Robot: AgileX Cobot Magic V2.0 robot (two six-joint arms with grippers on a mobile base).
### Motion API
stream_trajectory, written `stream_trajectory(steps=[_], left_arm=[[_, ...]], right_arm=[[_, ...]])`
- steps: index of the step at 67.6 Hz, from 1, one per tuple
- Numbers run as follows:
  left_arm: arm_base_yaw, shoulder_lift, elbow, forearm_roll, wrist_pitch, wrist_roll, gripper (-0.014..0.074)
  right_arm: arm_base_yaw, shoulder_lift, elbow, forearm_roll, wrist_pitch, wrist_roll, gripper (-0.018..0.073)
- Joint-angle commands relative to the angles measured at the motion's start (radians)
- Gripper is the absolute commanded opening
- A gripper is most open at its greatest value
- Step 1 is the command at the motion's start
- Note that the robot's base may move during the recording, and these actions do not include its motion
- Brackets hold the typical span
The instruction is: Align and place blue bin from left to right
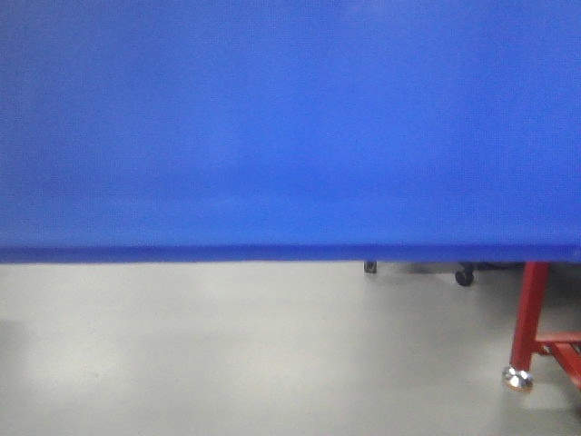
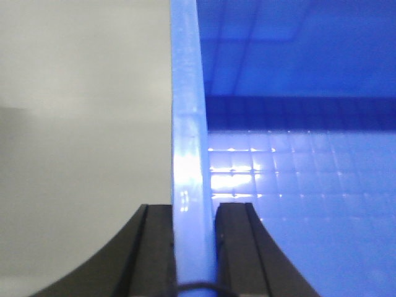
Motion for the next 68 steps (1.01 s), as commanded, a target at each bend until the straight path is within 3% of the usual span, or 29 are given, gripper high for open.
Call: stream_trajectory(steps=[1, 68], left_arm=[[-0.019, -0.011, -0.012, 0.014, -0.116, -0.005, -0.0111], [-0.019, -0.011, -0.012, 0.014, -0.117, -0.005, -0.0111]], right_arm=[[0.01, -0.008, -0.012, -0.036, -0.119, 0.006, -0.0081], [0.01, -0.008, -0.012, -0.036, -0.122, 0.006, -0.0081]])
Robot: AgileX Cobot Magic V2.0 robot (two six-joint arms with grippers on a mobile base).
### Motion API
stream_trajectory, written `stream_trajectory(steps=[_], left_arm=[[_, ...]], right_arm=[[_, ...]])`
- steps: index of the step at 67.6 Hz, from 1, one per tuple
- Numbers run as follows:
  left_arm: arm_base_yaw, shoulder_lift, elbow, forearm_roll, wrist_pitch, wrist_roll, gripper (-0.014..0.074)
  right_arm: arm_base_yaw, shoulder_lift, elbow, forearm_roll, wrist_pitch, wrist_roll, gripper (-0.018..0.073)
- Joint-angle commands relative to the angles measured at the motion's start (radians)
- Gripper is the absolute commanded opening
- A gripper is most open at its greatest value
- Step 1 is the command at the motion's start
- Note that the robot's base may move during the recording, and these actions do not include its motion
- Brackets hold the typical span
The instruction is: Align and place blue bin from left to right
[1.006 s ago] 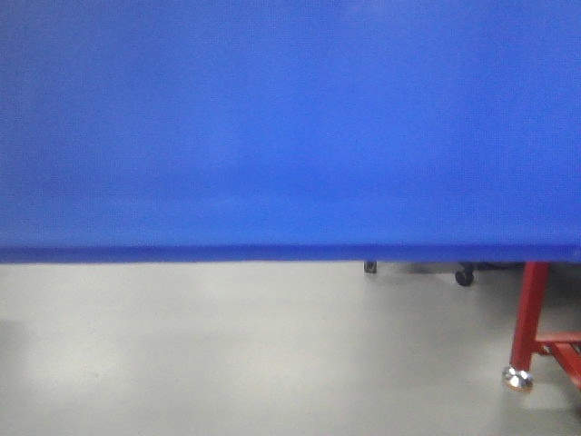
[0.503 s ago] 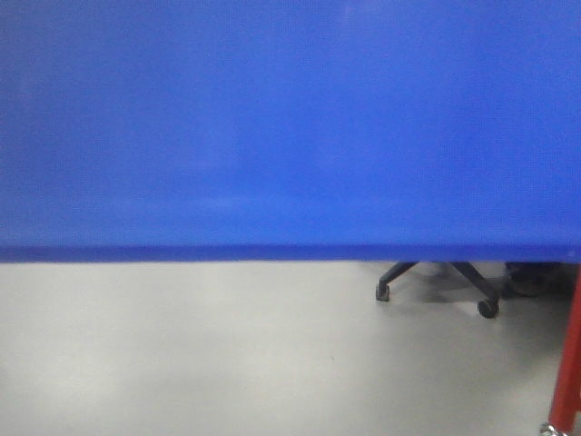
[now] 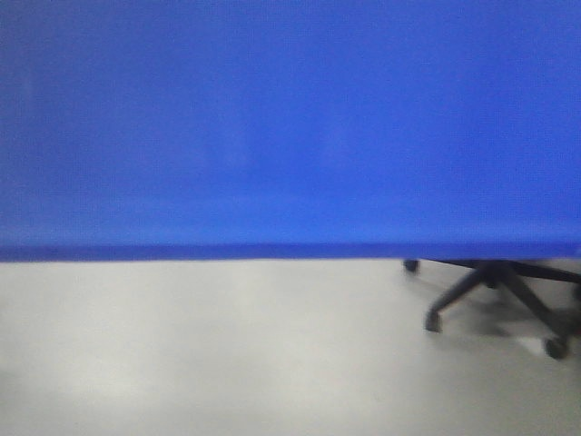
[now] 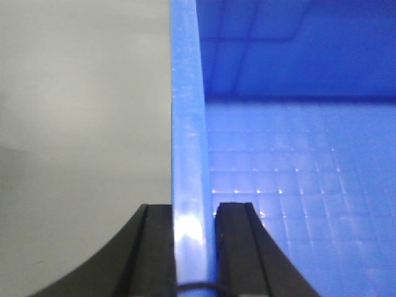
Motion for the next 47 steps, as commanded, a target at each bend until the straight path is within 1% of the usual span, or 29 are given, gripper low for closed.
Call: stream_trajectory(steps=[1, 47], left_arm=[[-0.019, -0.011, -0.012, 0.012, -0.11, -0.005, -0.0111], [-0.019, -0.011, -0.012, 0.012, -0.11, -0.005, -0.0111]], right_arm=[[0.01, -0.006, -0.012, -0.032, -0.12, 0.006, -0.0081], [0.01, -0.006, -0.012, -0.032, -0.12, 0.006, -0.0081]])
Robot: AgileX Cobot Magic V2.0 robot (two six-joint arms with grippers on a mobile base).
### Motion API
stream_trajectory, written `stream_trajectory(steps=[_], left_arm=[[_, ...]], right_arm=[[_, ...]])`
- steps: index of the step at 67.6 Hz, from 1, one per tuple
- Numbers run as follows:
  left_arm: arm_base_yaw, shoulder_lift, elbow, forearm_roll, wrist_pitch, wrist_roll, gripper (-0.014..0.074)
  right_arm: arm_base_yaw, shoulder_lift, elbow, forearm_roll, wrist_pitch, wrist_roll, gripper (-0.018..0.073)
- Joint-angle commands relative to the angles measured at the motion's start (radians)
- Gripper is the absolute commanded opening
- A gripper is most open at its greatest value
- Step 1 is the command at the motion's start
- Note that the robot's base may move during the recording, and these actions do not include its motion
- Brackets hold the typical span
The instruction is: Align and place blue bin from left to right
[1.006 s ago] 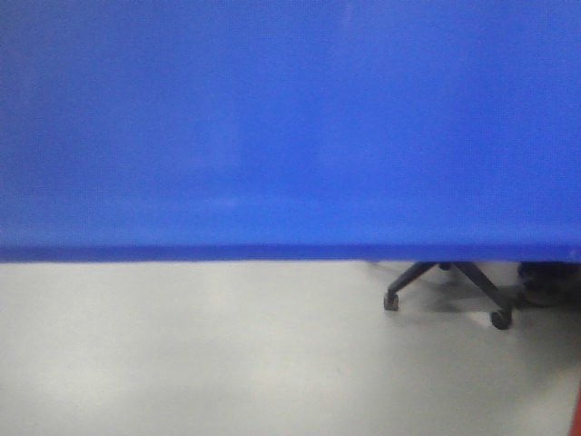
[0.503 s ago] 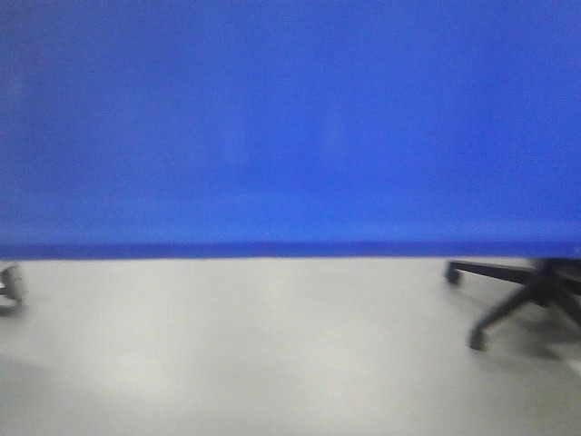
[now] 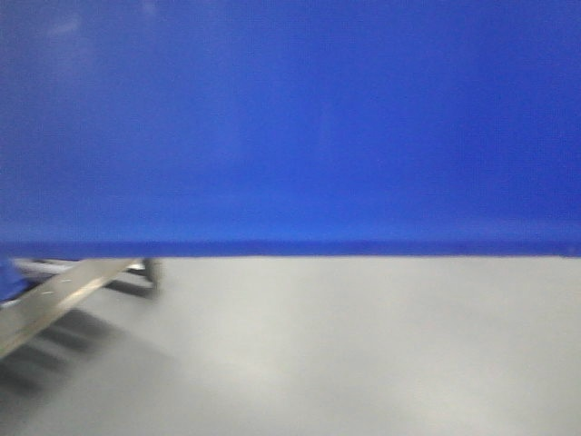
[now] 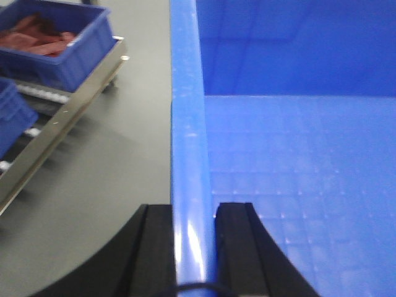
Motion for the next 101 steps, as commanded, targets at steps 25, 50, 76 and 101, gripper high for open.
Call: stream_trajectory(steps=[25, 50, 76, 101], left_arm=[[-0.019, -0.011, -0.012, 0.012, -0.108, -0.005, -0.0111], [-0.019, -0.011, -0.012, 0.012, -0.108, -0.005, -0.0111], [-0.019, -0.011, -0.012, 0.012, -0.108, -0.005, -0.0111], [-0.019, -0.011, -0.012, 0.012, -0.108, -0.005, -0.0111]], right_arm=[[0.01, -0.006, -0.012, -0.03, -0.12, 0.005, -0.0081], [0.01, -0.006, -0.012, -0.03, -0.123, 0.005, -0.0081], [0.01, -0.006, -0.012, -0.03, -0.123, 0.005, -0.0081], [0.01, -0.006, -0.012, -0.03, -0.123, 0.005, -0.0081]])
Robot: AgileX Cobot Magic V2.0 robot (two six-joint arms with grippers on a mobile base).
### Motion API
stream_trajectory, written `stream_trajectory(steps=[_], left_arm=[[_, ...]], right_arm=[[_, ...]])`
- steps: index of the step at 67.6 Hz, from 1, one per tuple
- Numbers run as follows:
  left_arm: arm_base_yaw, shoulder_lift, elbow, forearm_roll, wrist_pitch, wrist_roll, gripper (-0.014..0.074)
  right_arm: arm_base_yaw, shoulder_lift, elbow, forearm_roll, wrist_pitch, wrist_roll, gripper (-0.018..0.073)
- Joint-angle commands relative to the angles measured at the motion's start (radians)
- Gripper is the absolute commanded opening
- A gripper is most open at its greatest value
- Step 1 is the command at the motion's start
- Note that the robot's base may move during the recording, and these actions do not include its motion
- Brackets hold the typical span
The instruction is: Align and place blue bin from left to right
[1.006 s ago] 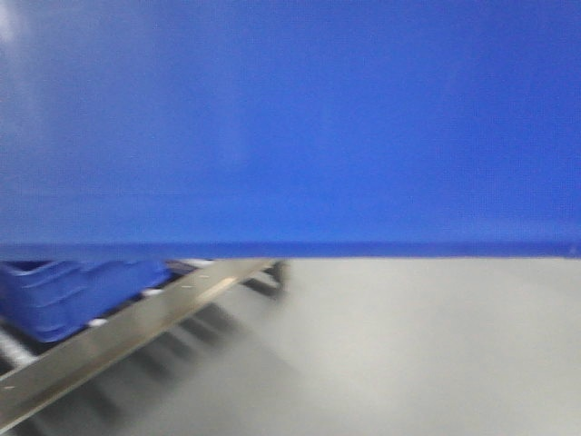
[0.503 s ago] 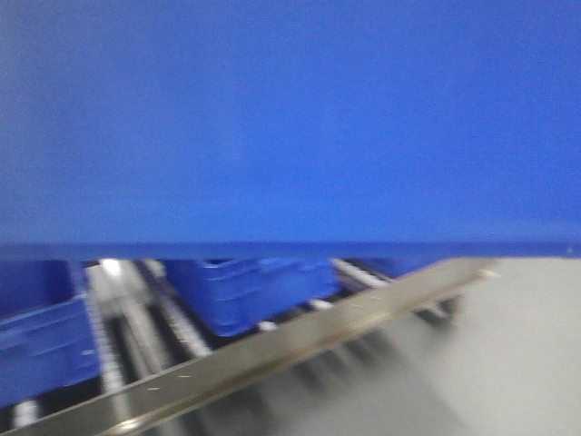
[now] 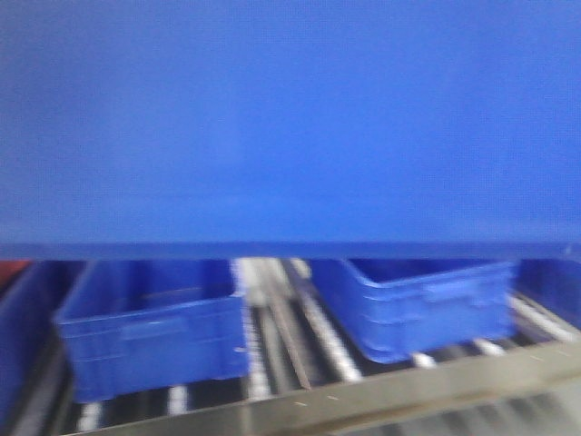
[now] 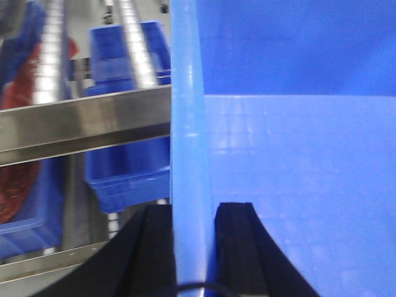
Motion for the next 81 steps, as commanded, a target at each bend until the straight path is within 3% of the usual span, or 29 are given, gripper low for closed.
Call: stream_trajectory(steps=[1, 81], left_arm=[[-0.019, -0.011, -0.012, 0.012, -0.107, -0.005, -0.0111], [-0.019, -0.011, -0.012, 0.012, -0.107, -0.005, -0.0111]], right_arm=[[0.01, -0.006, -0.012, -0.03, -0.123, 0.005, -0.0081], [0.01, -0.006, -0.012, -0.03, -0.123, 0.005, -0.0081]])
